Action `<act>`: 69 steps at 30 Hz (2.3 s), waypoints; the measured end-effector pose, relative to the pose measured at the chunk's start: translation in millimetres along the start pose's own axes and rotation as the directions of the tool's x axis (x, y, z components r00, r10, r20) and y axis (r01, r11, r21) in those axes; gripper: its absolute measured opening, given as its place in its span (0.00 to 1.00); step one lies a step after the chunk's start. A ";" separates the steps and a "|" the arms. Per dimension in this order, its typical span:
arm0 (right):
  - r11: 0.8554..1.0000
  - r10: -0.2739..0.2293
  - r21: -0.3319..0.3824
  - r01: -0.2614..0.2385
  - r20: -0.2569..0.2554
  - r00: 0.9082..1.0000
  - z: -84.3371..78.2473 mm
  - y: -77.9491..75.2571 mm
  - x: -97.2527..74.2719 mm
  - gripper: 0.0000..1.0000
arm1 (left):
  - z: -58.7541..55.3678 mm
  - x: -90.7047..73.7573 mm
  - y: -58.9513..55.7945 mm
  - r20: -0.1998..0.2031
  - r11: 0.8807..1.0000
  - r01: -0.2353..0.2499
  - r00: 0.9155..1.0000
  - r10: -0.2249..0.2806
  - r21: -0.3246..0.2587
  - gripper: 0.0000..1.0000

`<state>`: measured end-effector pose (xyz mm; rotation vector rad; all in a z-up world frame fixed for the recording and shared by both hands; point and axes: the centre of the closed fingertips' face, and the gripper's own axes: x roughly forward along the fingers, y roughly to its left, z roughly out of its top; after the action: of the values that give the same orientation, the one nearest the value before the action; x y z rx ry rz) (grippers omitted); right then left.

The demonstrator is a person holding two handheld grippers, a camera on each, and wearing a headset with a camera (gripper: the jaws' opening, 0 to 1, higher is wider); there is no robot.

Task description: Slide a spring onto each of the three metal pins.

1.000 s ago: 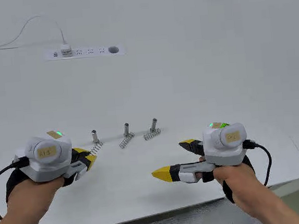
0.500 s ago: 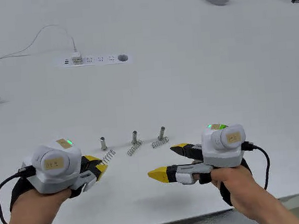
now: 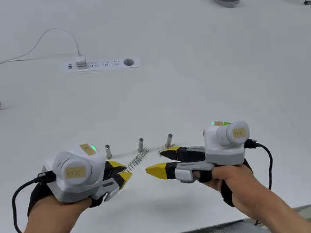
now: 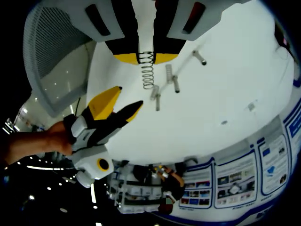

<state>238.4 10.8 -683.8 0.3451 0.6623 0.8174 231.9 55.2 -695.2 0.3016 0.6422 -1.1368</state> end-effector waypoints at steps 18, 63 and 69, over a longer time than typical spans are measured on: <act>0.990 0.095 0.098 -0.097 0.032 0.995 1.5 15.2 2.2 0.27 | 23.6 5.4 -27.1 0.031 0.995 0.067 0.997 -0.069 0.071 0.10; 0.987 0.155 -0.027 -0.156 -0.039 0.987 38.5 34.5 -14.8 0.12 | 51.9 4.5 -30.2 0.115 0.981 0.181 0.976 -0.188 0.062 0.09; 0.973 0.144 -0.159 -0.165 -0.136 0.980 50.7 41.7 -16.3 0.12 | 64.8 3.0 -27.2 0.150 0.975 0.207 0.964 -0.218 0.084 0.09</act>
<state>240.6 23.5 -617.4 0.1936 0.6817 1.0435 228.8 7.5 -643.6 0.2005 0.5043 -1.3762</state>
